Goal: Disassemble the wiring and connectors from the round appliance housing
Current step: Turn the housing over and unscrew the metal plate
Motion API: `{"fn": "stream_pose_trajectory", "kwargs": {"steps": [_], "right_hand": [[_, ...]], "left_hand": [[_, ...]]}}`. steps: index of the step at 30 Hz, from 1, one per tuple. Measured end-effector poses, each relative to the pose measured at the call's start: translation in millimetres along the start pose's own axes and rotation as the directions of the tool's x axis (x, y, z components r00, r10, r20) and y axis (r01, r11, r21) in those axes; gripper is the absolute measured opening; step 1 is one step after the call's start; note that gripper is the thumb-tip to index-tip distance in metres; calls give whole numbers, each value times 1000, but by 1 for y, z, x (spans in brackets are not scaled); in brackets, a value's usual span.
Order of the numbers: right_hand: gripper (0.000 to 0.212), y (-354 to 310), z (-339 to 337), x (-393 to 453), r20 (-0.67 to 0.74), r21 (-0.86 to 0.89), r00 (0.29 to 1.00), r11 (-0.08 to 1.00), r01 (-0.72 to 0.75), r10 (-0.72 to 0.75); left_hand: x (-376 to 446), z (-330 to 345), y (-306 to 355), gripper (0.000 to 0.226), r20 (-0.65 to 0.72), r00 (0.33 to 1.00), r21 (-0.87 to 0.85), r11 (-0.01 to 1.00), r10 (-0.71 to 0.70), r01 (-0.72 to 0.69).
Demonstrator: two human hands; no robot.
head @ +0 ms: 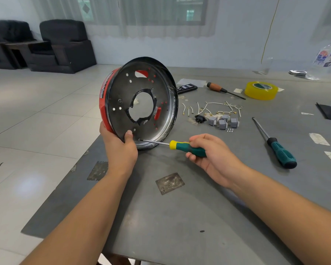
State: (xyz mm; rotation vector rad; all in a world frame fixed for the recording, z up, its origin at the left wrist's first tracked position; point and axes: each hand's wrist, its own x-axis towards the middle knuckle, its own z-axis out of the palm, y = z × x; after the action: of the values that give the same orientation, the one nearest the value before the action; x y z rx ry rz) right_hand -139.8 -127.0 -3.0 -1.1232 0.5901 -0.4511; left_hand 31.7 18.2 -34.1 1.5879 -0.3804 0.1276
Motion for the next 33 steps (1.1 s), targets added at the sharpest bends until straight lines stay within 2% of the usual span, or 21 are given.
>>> {"fn": "stream_pose_trajectory", "kwargs": {"steps": [4,6,9,10,12,14,17,18,19,20,22,23,24,26,27,30,33], "right_hand": [[18,-3,-8,2,29,-121,986,979,165,-162],[25,-2,-5,-2,24,-53,975,973,223,-222],[41,4,4,-4,29,51,977,977,209,-211],[47,4,7,-4,21,5,980,980,198,-198],[64,3,9,-4,-18,-231,977,952,201,-211],[73,3,4,-1,-51,-481,962,851,211,-268],[47,4,-7,5,14,-604,919,729,321,-393],[36,2,-11,6,80,-634,904,678,372,-421],[27,0,-15,7,176,-688,875,580,437,-451],[20,-3,-20,7,296,-736,828,439,516,-477],[20,-6,-29,8,541,-743,679,95,662,-496],[25,-5,-32,10,615,-721,616,-35,692,-492],[29,-5,-32,10,642,-712,586,-100,695,-495],[38,-5,-29,12,620,-720,579,-91,688,-530],[43,-4,-27,12,580,-729,594,-30,684,-557],[44,-2,-23,12,345,-751,736,299,589,-582],[38,5,-20,11,198,-679,824,532,506,-531]], "left_hand": [[1,0,-1,70,-2,1000,1,1000,-16,16],[1,0,-1,70,-7,1000,5,1000,-13,13],[0,1,-1,71,3,1000,2,1000,-9,9],[0,1,-1,71,5,1000,6,1000,-10,10],[0,1,-2,70,0,1000,11,1000,-15,15],[1,0,-3,70,-7,1000,5,1000,-27,27],[1,0,-4,70,-10,1000,4,1000,-26,26],[1,0,-5,70,-14,1000,5,1000,-28,28],[2,0,-5,69,-22,999,0,999,-36,36],[3,0,-5,69,-35,998,-11,999,-50,50],[4,0,-4,67,-56,996,-41,997,-75,73],[4,0,-4,67,-54,996,-44,996,-75,72],[3,0,-4,67,-43,997,-36,997,-63,62],[0,1,-2,70,-18,1000,-9,1000,-22,22],[0,1,-1,70,-15,1000,-6,1000,-5,5],[-1,-1,0,69,-29,1000,-13,1000,-9,9],[-2,0,2,69,-22,1000,-15,1000,-5,5]]}}
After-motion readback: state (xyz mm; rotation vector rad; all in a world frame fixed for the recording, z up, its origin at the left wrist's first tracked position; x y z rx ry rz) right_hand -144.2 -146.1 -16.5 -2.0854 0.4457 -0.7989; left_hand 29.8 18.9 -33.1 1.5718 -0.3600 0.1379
